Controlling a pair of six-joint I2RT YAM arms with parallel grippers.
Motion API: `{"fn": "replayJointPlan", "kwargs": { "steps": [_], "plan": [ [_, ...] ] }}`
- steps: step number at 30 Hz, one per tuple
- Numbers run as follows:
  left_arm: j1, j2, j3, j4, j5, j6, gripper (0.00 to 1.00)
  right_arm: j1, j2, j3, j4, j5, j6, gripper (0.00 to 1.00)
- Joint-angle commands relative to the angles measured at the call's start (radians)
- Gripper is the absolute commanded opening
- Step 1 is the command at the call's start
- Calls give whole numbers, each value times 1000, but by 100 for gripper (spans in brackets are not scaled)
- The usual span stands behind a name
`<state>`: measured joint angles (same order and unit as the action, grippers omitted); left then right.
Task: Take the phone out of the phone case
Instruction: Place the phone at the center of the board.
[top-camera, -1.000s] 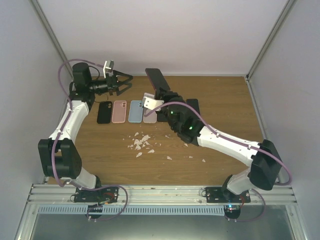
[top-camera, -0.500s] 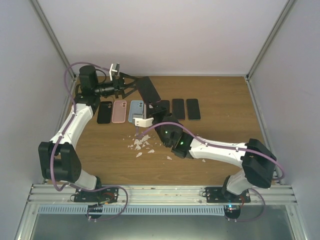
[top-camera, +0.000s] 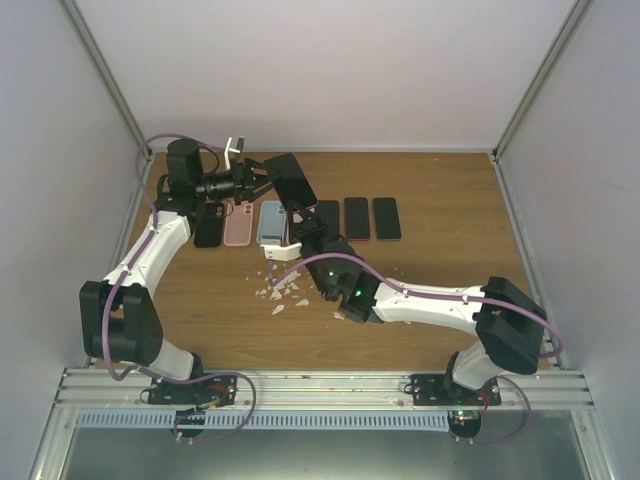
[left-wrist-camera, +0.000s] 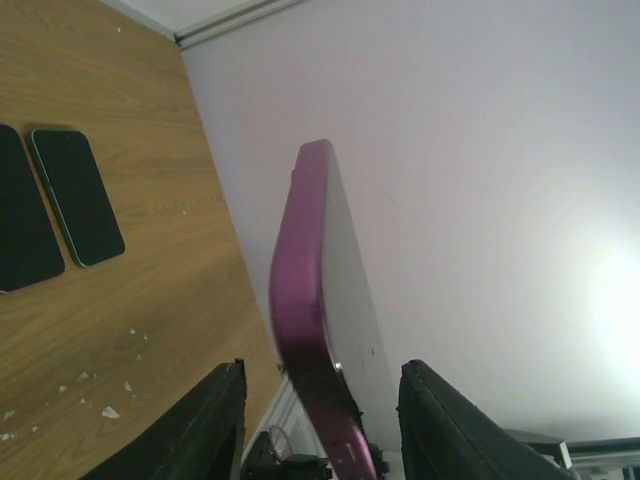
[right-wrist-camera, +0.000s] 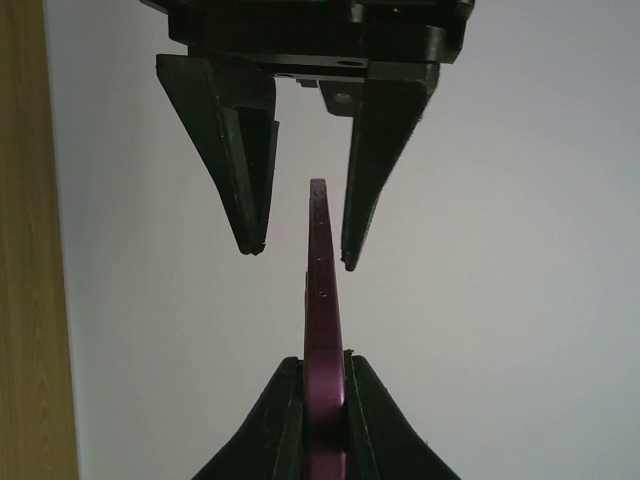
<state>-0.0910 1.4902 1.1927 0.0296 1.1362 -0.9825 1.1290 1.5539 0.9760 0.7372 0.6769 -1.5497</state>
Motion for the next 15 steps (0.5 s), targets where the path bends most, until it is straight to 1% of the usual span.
{"fn": "replayJointPlan", "kwargs": {
  "steps": [1, 4, 7, 10, 12, 15],
  "plan": [
    [-8, -32, -8, 39, -3, 0, 39, 14, 12, 0, 150, 14, -43, 1],
    [-7, -34, -13, 43, -3, -2, 29, 16, 14, 0, 155, 15, -47, 1],
    [-6, -34, -15, 46, -1, 1, 23, 16, 10, 0, 146, 15, -38, 2],
    [-7, -36, -13, 40, -1, 10, 15, 15, 5, -3, 142, 15, -32, 5],
    [-7, -35, -5, 37, -1, 17, 10, 16, 0, -5, 140, 13, -28, 11],
    [0, -35, 14, 26, -3, 42, 4, 16, -8, 1, 92, 14, 7, 30]
  ]
}}
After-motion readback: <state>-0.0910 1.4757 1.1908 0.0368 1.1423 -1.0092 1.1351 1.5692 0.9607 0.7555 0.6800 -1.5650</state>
